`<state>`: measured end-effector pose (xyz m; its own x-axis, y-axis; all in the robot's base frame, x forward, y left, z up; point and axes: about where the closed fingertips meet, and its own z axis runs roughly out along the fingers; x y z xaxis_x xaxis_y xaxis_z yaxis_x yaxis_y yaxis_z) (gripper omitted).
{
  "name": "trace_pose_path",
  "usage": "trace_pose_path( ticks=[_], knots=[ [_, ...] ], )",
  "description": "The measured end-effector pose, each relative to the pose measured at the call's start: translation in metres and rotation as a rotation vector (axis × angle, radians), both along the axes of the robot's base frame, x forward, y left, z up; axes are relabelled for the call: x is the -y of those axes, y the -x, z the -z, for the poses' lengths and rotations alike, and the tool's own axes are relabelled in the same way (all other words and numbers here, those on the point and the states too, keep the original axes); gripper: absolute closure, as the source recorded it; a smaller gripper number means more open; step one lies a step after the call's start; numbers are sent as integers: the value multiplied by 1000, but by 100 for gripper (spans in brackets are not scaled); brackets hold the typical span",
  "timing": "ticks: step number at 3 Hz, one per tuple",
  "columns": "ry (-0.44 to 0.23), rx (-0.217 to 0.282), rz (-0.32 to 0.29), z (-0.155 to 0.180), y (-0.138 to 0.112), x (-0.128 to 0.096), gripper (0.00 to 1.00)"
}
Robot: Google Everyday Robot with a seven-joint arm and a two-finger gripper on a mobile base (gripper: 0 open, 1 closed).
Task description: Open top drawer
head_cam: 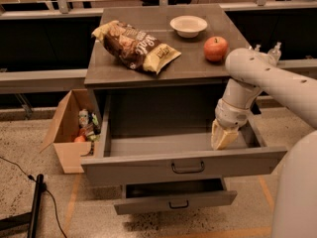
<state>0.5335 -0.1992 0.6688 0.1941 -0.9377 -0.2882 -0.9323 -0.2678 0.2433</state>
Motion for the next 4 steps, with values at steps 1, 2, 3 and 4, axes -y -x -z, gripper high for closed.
trace_pose_path(
  ticks=[1, 2, 3, 4],
  knots=[
    [6, -52, 3, -16, 30, 2, 100],
    [7, -96, 5, -23, 56, 1, 100],
    [-10, -157, 13, -35, 88, -4, 100],
    [-28, -206, 6, -48, 107, -8, 100]
  ],
)
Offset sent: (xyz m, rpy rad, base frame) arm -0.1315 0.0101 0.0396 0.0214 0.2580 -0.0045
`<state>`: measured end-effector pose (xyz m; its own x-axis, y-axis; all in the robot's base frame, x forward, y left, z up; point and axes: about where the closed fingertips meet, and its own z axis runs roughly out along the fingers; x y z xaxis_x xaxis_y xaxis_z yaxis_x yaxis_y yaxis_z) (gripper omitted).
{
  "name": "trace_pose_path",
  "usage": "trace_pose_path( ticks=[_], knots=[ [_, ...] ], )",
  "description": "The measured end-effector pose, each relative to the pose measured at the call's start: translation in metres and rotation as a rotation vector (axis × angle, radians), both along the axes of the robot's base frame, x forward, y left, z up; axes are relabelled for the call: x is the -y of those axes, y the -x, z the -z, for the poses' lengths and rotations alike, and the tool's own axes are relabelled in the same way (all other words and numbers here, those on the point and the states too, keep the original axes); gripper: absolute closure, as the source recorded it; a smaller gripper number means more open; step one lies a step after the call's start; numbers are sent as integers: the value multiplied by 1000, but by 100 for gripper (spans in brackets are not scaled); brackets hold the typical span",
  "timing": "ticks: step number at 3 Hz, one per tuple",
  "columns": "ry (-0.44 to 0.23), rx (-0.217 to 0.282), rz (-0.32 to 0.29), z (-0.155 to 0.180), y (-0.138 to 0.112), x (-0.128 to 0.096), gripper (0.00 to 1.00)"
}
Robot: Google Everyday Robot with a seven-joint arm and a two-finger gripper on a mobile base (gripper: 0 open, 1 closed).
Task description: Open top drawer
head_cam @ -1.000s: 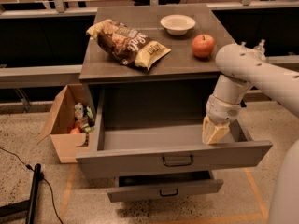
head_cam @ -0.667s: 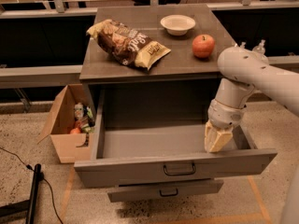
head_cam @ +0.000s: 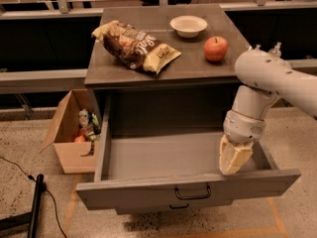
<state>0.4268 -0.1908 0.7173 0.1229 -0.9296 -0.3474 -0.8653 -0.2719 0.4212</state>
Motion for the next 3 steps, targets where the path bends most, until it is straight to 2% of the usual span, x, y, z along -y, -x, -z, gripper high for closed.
trace_pose_path(
  ticks=[1, 2, 3],
  knots=[
    [-26, -22, -1, -10, 9, -6, 100],
    [-7, 48, 19, -18, -4, -2, 100],
    [128, 208, 73, -37, -41, 36, 100]
  ],
)
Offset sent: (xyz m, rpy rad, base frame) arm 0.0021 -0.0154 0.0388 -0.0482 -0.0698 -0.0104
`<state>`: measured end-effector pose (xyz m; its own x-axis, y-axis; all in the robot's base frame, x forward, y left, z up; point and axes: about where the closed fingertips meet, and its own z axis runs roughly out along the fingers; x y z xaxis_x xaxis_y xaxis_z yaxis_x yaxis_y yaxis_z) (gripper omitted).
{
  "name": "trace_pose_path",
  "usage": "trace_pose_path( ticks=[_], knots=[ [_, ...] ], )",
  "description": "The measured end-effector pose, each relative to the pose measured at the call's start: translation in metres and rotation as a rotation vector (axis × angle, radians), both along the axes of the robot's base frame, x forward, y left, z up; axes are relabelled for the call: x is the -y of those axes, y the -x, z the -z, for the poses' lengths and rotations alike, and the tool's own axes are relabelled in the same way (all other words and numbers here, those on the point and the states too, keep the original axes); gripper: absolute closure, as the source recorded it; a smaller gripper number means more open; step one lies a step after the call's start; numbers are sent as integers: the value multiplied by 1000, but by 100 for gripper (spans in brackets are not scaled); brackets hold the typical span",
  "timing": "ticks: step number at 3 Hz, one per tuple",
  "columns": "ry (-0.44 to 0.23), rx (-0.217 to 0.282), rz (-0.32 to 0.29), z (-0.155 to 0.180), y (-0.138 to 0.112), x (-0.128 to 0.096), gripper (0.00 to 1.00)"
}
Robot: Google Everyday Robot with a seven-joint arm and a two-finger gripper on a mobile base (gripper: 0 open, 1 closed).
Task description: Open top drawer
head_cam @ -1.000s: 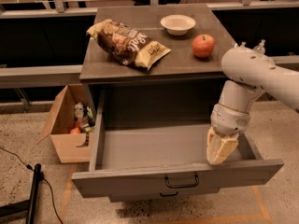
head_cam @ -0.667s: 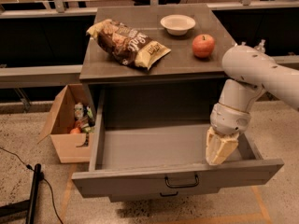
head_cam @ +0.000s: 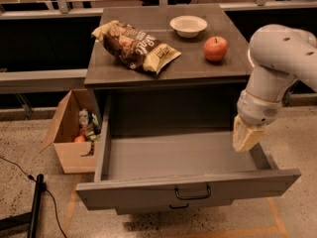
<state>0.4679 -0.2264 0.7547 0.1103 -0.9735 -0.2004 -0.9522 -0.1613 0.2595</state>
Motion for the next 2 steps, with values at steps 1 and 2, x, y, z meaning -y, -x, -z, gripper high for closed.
trace_pose_path(
  ticks=[1, 2],
  knots=[
    [68, 31, -1, 4, -7, 19, 83],
    [59, 41, 3, 6, -10, 17, 59]
  ],
)
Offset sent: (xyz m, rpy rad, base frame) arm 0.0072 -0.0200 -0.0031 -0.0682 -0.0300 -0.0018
